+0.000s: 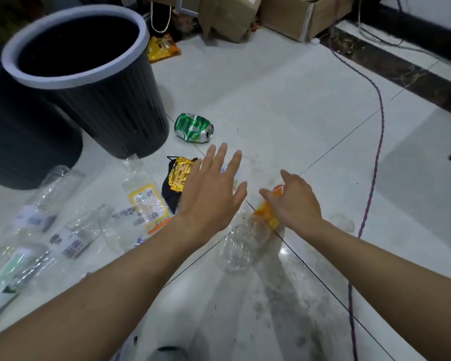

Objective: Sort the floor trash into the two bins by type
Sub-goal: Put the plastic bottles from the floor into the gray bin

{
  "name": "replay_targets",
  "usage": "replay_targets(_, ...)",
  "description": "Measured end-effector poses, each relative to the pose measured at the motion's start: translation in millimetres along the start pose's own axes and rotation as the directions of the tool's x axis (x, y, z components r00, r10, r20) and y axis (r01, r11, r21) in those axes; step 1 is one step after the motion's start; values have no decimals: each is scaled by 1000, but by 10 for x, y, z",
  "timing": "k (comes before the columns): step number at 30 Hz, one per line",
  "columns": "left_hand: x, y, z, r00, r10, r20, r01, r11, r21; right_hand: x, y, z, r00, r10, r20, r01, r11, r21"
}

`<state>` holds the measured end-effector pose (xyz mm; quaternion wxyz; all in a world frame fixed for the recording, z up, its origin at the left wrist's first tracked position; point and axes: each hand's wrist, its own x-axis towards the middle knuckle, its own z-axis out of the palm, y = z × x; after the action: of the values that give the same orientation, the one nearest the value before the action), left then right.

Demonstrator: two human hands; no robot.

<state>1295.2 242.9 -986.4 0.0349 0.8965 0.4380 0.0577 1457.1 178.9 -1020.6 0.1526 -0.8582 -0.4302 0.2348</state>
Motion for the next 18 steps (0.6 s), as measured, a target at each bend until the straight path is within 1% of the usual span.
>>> replay_targets(4, -36, -57, 97, 1000, 3, 10, -2, 999, -43, 28, 25, 131, 987, 161, 9, -161, 977, 140)
replay_targets(9, -117, -74, 193, 999, -5, 36, 8, 996, -89, 61, 33, 359, 953, 298, 51, -300, 913, 278)
replay_targets(14, -146, -155, 259, 1000, 14, 25, -11, 994, -105, 73, 49, 502, 941, 336, 40, -331, 889, 316)
replay_targets(18, -161, -173, 307, 999, 3, 38, 1, 993, -114, 50, 66, 522, 932, 363, 16, -340, 853, 396)
